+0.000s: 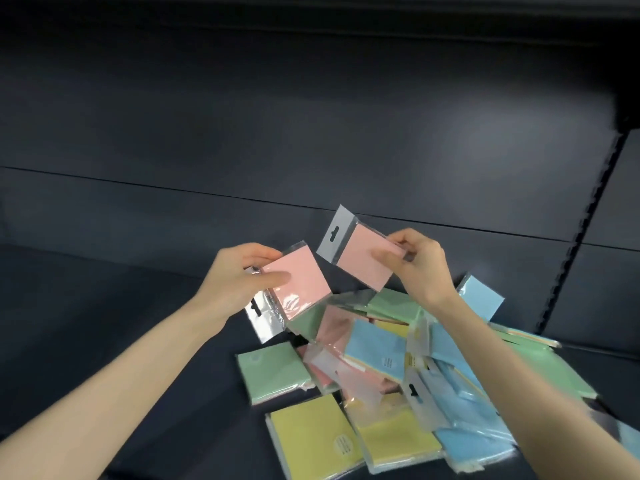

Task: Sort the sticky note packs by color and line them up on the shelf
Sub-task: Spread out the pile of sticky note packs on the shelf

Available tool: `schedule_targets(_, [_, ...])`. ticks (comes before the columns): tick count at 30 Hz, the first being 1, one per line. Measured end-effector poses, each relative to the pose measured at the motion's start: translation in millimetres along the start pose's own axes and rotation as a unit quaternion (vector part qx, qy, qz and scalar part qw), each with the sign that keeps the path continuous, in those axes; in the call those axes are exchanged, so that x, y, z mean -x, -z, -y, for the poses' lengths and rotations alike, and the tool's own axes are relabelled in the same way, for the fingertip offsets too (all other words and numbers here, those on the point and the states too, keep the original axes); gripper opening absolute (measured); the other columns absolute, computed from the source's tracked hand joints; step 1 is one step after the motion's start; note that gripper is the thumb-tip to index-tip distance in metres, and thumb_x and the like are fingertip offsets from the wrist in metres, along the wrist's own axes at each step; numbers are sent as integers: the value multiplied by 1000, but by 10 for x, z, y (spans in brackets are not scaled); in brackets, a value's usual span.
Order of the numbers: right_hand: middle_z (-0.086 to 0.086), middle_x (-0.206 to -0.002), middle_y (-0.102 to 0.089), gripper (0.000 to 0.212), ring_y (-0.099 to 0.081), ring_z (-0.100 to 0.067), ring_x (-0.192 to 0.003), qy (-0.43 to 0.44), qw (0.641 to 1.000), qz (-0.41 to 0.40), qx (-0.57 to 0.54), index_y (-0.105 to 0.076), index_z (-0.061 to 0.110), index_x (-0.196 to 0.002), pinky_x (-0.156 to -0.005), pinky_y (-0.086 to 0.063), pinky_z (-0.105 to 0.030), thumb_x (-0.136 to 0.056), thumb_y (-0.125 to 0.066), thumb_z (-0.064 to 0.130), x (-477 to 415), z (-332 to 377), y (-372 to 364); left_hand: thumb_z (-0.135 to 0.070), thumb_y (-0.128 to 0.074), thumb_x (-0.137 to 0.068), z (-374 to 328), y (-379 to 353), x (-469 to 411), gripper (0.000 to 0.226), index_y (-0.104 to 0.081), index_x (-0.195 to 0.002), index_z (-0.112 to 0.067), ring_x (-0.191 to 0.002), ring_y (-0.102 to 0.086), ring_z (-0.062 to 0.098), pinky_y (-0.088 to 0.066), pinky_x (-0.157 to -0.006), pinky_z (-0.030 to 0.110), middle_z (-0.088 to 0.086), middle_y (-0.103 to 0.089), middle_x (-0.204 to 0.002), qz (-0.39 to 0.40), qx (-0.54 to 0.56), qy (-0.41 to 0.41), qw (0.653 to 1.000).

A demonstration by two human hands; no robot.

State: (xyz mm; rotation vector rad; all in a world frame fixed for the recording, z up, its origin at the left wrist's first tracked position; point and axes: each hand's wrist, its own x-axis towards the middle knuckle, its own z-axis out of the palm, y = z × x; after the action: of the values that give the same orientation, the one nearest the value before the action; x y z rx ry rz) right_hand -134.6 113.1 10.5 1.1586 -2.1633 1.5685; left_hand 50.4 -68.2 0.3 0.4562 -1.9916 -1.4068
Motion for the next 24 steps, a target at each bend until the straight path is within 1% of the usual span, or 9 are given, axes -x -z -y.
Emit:
schedule_targets(3, [1,-82,-68,13,-63,-26,-80,8,1000,11,-4,-63,14,-84,-71,-49,-30,-81,-73,22,54,239,-239,-4,-76,-75,61,317,66,29,-69,-99,-16,-86,-63,0,-42,-68,14,-4,-70,-95,-15,-10,-9,1000])
schedule_targets(6, [2,-83,-68,11,-64,-24,-82,17,1000,19,-12,-62,17,-83,-72,-50,-31,-82,-72,21,103,522,-568,-4,-76,-75,104,731,117,28,-68,-99,-16,-86,-62,2,-42,-67,14,-4,-69,-94,-34,-14,-16,999])
schedule_targets(9, [1,-83,-68,10,-65,-24,-81,24,999,22,-24,-63,18,-83,-73,-52,-35,-82,-72,20,185,809,-1008,-6,-76,-76,187,1237,198,27,-68,-99,-18,-89,-62,3,-42,-67,15,-6,-68,-94,-47,-32,-26,998])
schedule_targets(12, [3,-83,-69,10,-65,-22,-80,8,999,27,-39,-62,19,-82,-75,-53,-38,-82,-73,19,311,1094,-1535,-6,-75,-76,321,1826,302,25,-68,-95,-20,-89,-61,2,-43,-68,16,-7,-68,-92,-46,-51,-28,997])
schedule_targets(14, [3,-84,-69,10,-65,-22,-81,4,998,33,-49,-63,18,-83,-74,-53,-36,-82,-72,19,404,1242,-1890,-5,-75,-76,442,2198,356,25,-67,-93,-21,-90,-61,2,-44,-69,19,-6,-68,-92,-52,-63,-26,996])
schedule_targets(15, [3,-85,-69,9,-65,-22,-81,3,998,35,-52,-63,18,-84,-73,-53,-32,-83,-72,19,444,1307,-2057,-5,-75,-76,507,2370,375,25,-68,-94,-21,-90,-61,3,-45,-70,20,-6,-68,-92,-57,-67,-22,996])
schedule_targets(18, [5,-87,-67,8,-63,-16,-83,1,998,48,-44,-62,16,-88,-65,-48,-16,-85,-69,18,524,1476,-2483,-5,-75,-76,685,2792,398,25,-68,-93,-21,-90,-62,6,-45,-71,21,-4,-68,-93,-62,-70,-10,996])
schedule_targets(20, [4,-89,-67,8,-63,-14,-84,1,998,57,-39,-62,14,-90,-64,-48,-15,-86,-68,18,525,1567,-2707,-6,-76,-76,779,3008,366,25,-68,-92,-23,-92,-62,7,-44,-71,21,-5,-69,-93,-60,-78,-10,995])
schedule_targets(24, [4,-87,-67,8,-64,-16,-82,-4,997,69,-37,-63,14,-89,-66,-49,-18,-86,-68,19,379,1726,-3081,-8,-76,-76,893,3366,151,25,-68,-95,-22,-94,-61,4,-42,-71,18,-6,-68,-93,-70,-89,-22,993])
